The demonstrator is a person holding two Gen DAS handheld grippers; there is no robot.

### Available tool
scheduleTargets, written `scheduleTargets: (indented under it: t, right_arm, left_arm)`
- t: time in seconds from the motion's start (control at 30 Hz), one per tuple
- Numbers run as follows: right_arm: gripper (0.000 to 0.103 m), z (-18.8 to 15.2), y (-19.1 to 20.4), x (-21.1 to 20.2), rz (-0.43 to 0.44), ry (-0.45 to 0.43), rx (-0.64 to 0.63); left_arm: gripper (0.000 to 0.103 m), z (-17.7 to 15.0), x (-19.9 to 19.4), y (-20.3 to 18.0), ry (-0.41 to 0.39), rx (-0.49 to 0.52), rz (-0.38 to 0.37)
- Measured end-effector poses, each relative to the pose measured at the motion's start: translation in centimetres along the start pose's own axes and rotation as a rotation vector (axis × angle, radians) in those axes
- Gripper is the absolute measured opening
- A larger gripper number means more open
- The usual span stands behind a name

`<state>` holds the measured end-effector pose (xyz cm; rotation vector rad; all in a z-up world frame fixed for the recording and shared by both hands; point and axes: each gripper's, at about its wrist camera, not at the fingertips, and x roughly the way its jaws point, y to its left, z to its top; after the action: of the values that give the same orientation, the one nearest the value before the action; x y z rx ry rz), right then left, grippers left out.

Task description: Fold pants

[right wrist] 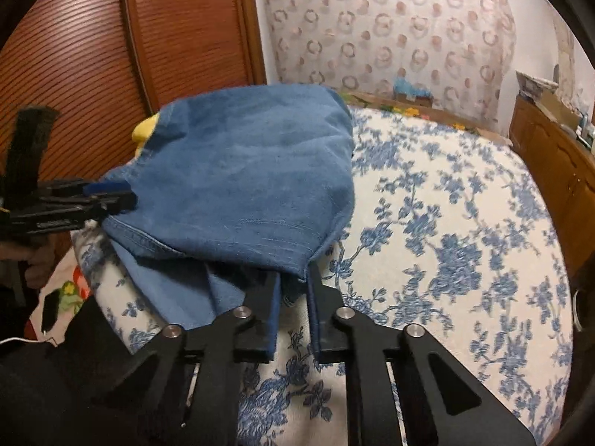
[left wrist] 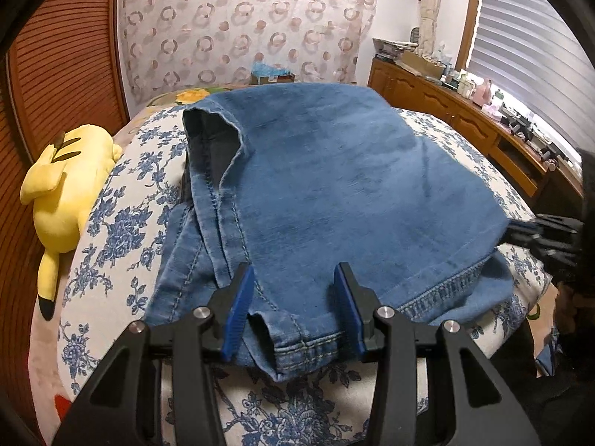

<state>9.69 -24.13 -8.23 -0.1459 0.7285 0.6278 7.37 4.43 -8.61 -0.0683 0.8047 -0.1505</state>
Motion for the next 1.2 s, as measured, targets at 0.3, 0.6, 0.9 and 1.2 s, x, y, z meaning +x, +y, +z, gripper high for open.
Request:
scheduleTargets:
  t: [0.3, 0.6, 0.9, 1.2]
  right_arm:
    - [0.005, -1.0, 0.2, -2.3, 0.053, 0.023, -0.009]
    - [0.014, -1.0, 0.1, -2.3, 0.058, 0.006, 0.009]
    - [0.015, -0.9, -1.2, -4.0, 0.025, -0.028, 0.046]
    - [0.037, 0.3, -2.1, -3.2, -0.005, -0.053, 0.079]
  left_arm:
    - [0.044, -0.1, 0.4, 1.2, -0.008, -0.033, 0.019]
    - [0.044, 0.2, 0.4, 2.5, -0.021, -0.05, 0.078]
    - [0.044, 0.0, 0.4, 4.6, -0.018, -0.095, 0.107]
    - [0.044, 0.5, -1.1, 3.4, -0.054, -0.08, 0.077]
